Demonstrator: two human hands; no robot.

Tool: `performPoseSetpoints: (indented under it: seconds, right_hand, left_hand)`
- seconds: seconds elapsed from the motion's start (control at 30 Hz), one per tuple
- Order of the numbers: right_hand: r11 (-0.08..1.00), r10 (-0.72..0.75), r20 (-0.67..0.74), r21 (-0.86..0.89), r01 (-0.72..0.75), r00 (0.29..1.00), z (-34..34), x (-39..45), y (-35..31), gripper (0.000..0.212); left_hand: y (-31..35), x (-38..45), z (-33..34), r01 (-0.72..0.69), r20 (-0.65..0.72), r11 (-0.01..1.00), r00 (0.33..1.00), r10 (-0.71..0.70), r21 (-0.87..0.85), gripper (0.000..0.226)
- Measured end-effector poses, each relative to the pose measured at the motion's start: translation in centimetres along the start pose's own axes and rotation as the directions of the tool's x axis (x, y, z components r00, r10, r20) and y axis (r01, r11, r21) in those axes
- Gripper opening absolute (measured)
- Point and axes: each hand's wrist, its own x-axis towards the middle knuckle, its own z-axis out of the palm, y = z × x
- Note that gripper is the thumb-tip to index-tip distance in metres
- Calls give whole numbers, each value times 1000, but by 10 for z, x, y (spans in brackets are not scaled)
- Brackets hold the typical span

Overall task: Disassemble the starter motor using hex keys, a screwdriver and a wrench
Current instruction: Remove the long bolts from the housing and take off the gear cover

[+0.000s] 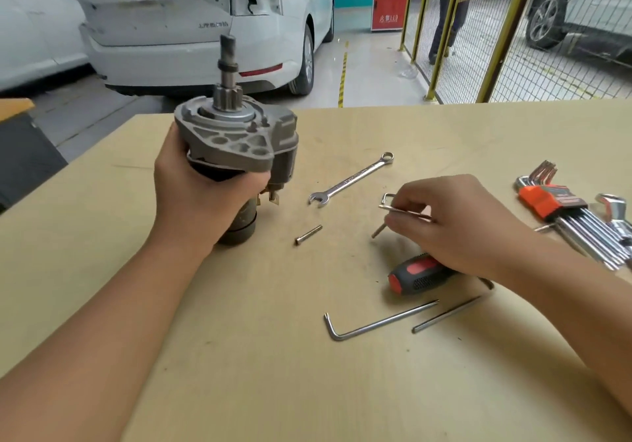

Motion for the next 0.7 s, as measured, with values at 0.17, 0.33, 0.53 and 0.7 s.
performPoseSetpoints:
  seconds: [0.17, 0.33, 0.53, 0.7]
  right_hand:
    - [975, -54, 217, -198, 98, 975, 0, 12, -15, 8]
    - [944, -220, 352, -160, 290, 910, 9, 33, -35, 4]
    - [924, -376, 263, 38, 380, 889, 39, 49, -51, 10]
    - [900, -422, 291, 22, 435, 859, 44, 52, -52, 10]
  left_hand:
    - [-6, 8, -3, 75, -5, 996, 997, -75, -44, 71]
    - [-8, 10, -4, 80, 19, 996, 997, -79, -26, 68]
    - [-7, 11, -3, 92, 0, 995, 996, -92, -25, 66]
    - [-7, 11, -3, 97, 7, 995, 995, -97, -27, 64]
